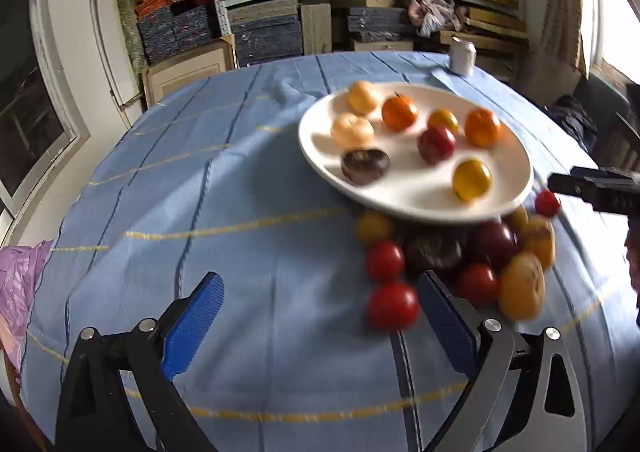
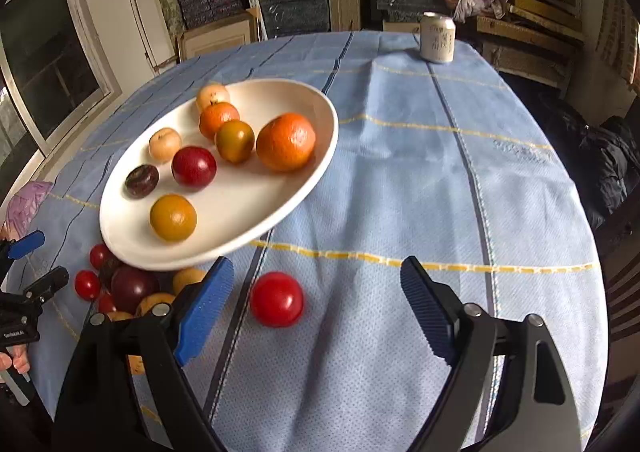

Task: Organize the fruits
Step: 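Grasp a red tomato with the left gripper while the right gripper grasps another red tomato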

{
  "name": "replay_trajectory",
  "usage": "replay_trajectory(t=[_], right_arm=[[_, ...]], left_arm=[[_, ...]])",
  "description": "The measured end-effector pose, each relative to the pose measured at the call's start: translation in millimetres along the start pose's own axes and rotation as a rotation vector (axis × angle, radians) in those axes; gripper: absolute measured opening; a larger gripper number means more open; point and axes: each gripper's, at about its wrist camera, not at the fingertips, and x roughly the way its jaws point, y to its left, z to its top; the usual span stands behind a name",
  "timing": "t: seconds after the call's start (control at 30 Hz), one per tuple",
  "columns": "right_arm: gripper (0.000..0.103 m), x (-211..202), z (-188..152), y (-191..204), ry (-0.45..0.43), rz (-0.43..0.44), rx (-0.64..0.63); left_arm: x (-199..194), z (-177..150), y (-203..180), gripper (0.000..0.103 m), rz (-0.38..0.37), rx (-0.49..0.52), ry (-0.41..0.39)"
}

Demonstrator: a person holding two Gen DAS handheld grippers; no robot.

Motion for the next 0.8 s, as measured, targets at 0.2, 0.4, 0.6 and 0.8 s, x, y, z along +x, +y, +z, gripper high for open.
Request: replay_trajectory(t=[0.2,0.4,0.6,0.8], right_arm=[[0.083,8,-11,4,0.013,-0.024,-0.036],[0.083,18,-13,8,0.038,-0.052,-0.085],[0.073,25,-13,15,0.037,-0.085,-0.113],[0.031,16,-20,26,0.026,-0.09,-0.115]], left_arm=[[21,-18,-13,0.098,0.029,0.044,0.066],[29,-16,-12,0.098,0.01,0.037,0.063],[27,-16,-12,0.079,-0.07,0.043,0.058],[21,-19,-21,0.039,-0.136,0.079,0.05]])
